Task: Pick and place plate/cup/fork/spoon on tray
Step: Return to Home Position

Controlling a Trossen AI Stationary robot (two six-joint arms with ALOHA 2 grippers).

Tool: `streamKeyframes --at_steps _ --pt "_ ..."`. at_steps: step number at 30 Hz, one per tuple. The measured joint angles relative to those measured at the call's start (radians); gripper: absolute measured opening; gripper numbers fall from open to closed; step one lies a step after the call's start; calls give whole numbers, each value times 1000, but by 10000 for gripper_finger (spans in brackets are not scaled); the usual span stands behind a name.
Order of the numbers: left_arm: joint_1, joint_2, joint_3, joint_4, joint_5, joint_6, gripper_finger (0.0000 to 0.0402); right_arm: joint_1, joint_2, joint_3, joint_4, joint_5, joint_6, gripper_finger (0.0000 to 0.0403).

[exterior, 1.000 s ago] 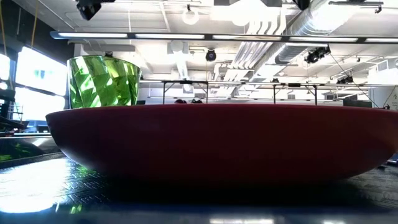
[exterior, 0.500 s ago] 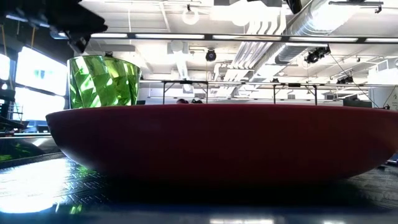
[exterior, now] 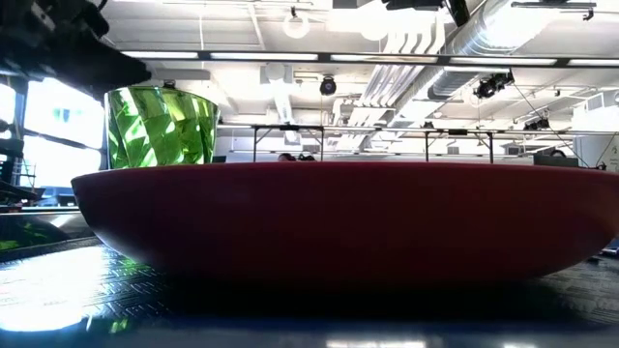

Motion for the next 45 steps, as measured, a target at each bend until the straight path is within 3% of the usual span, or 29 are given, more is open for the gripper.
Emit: streamKeyframes --at_steps 10,18,22,28,35,40,45 --pt "-5 -40 -70 -5 -11 -107 65 -55 -210 0 -146 2 -161 53" --pt "-5 -40 -70 1 -59 -96 65 -62 -478 0 -346 -2 -195 53" --pt "-5 -40 -70 0 -102 -96 65 -56 -624 -43 -352 -54 -218 53" --pt "-5 -40 -70 10 -130 -97 65 -56 -827 -235 -315 -86 -215 53" --pt "-5 -40 -70 60 -133 -98 65 -56 -1018 -539 -28 -191 -268 53" --pt "-5 -40 -70 61 -135 -96 65 -56 -1099 -688 43 -330 -216 53" --pt "-5 -40 -70 57 -134 -66 65 -56 -1086 -802 170 -425 -191 53"
